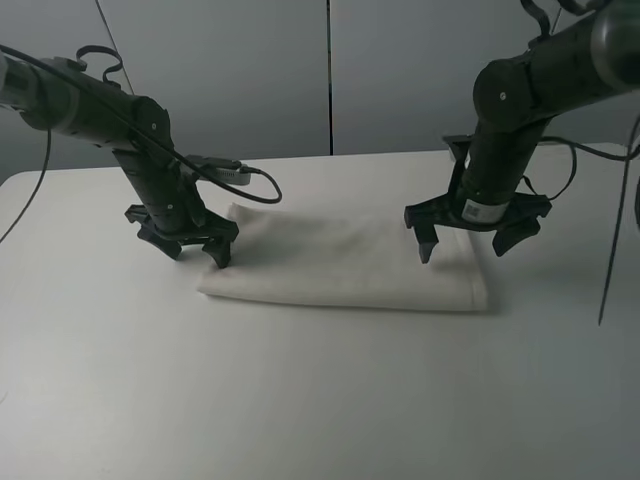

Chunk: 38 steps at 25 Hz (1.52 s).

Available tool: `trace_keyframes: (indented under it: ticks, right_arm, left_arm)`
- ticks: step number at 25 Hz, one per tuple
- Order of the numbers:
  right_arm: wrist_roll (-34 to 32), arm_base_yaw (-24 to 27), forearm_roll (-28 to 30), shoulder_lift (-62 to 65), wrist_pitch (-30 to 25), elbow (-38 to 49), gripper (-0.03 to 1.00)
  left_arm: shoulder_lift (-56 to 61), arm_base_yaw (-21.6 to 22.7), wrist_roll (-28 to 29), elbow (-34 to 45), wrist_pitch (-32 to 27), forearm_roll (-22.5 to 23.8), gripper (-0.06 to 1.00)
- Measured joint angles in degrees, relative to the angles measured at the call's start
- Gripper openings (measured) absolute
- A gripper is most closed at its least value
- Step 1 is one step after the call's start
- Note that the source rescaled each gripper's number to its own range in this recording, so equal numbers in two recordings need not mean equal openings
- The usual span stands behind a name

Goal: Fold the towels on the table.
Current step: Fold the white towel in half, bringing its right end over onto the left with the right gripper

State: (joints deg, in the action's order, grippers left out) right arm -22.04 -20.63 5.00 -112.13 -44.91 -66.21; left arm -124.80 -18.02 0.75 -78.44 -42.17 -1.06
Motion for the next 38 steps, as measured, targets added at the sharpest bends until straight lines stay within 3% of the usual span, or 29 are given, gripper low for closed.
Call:
trace_keyframes:
  ticks: [26, 28, 33, 34, 38]
  right_arm:
    - [5.72, 1.75, -1.70, -8.66, 0.02, -3.69, 0.99]
    - [6.67, 1.75, -3.65, -9.14, 0.02, -3.82, 0.84]
    - [8.33, 1.33, -10.62, -10.17, 0.99, -4.15, 0.11]
    - [8.63, 1.23, -11.05, -10.17, 0.99, -4.17, 0.04]
    - [10.47, 1.23, -11.46, -10.31, 0.64, -4.31, 0.04]
  left_arm:
    - [0.00, 0.00, -0.09, -0.03, -0.47, 0.32, 1.00]
    - [0.00, 0.00, -0.09, -0.03, -0.45, 0.32, 1.00]
    - [0.00, 0.00, -0.09, -0.03, -0.45, 0.32, 1.00]
    - [0.00, 0.00, -0.09, -0.03, -0.45, 0.32, 1.00]
    - [0.00, 0.00, -0.09, -0.03, -0.55, 0.32, 1.00]
